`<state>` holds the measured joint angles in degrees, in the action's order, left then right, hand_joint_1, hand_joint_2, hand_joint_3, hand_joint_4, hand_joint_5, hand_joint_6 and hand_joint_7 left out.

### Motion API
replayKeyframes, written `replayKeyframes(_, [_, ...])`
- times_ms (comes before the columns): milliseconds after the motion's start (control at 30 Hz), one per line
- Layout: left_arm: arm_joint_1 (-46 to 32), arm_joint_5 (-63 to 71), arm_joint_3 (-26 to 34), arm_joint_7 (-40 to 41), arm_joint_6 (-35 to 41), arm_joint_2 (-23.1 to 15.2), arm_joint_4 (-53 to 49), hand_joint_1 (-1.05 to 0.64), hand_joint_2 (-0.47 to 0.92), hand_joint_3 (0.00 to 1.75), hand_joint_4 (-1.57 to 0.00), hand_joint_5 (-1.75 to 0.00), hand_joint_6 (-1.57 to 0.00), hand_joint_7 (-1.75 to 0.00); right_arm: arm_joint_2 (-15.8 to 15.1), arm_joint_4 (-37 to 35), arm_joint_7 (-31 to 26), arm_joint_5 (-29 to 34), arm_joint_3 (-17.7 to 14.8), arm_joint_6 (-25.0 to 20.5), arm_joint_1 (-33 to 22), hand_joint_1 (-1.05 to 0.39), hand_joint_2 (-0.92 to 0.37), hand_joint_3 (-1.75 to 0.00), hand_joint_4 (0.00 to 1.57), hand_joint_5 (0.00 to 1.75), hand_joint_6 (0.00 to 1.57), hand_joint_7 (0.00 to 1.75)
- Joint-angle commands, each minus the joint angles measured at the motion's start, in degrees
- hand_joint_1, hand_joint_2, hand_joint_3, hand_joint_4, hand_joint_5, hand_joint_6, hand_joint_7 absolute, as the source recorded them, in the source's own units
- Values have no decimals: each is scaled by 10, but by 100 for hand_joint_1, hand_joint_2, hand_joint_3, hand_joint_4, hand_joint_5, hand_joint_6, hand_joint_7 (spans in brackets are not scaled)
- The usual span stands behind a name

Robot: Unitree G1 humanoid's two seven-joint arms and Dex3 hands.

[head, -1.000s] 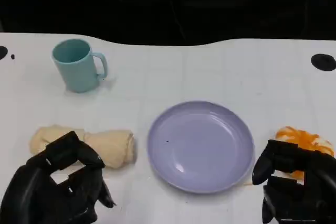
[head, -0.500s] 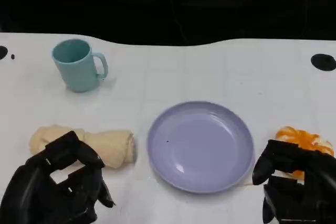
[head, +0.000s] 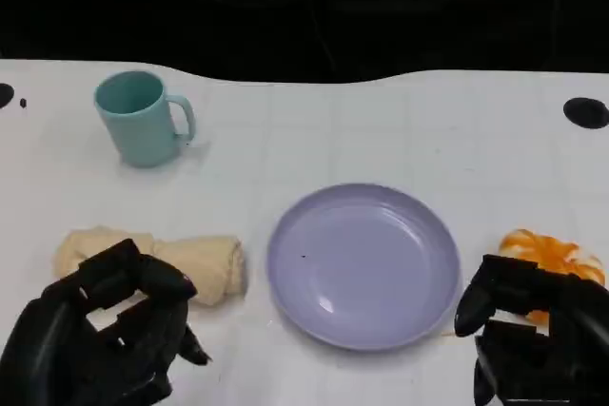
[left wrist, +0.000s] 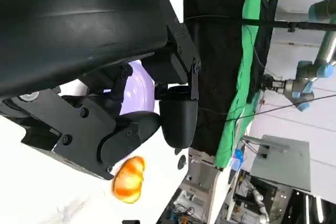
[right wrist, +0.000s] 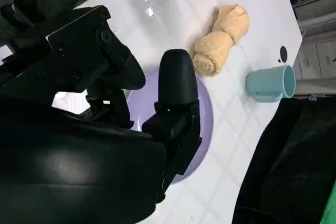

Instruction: Grasp the towel on the left side of the plate with the left hand and place it into the plate.

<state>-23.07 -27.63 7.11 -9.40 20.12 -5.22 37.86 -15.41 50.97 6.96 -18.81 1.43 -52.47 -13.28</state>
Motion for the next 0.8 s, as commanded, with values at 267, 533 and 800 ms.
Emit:
replayKeyframes(267, [7,70,8,5,-66,-9,-20,-19,78,52,-66,-104,-79,-49,5,9,-9,0,3,-10,4,-1,-56,-125,72,175,59,163])
replayKeyframes(533, [15,179,14,-3,-147,-54,-35,-32,92,12,-43,-49,-59,-1,8,18,-16,1,15,-17,5,-2,-54,-126,72,175,59,163])
replayKeyframes(800, [30,352,-7,-18,-159,-139,-16,-48,92,6,-25,-33,-32,0,11,18,-16,-2,14,-24,10,-1,-54,-126,73,175,60,163])
